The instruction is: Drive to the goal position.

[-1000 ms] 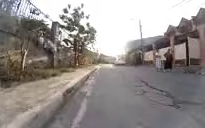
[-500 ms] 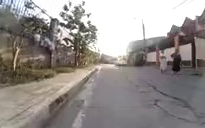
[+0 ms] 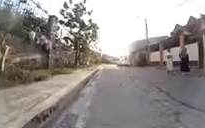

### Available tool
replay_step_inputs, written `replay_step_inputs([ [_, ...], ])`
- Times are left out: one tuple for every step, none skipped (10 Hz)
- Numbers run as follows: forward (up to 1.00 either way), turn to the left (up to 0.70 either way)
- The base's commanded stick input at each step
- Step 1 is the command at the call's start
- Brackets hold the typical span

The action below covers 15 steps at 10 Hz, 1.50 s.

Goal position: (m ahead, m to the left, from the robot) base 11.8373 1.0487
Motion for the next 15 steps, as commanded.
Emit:
replay_step_inputs([
  [1.00, -0.20],
  [1.00, -0.16],
  [1.00, -0.11],
  [1.00, -0.06],
  [1.00, -0.02],
  [1.00, 0.00],
  [1.00, 0.00],
  [1.00, 0.00],
  [1.00, 0.00],
  [1.00, 0.00],
  [1.00, 0.00],
  [1.00, 0.00],
  [1.00, 0.00],
  [1.00, 0.00],
  [1.00, 0.00],
])
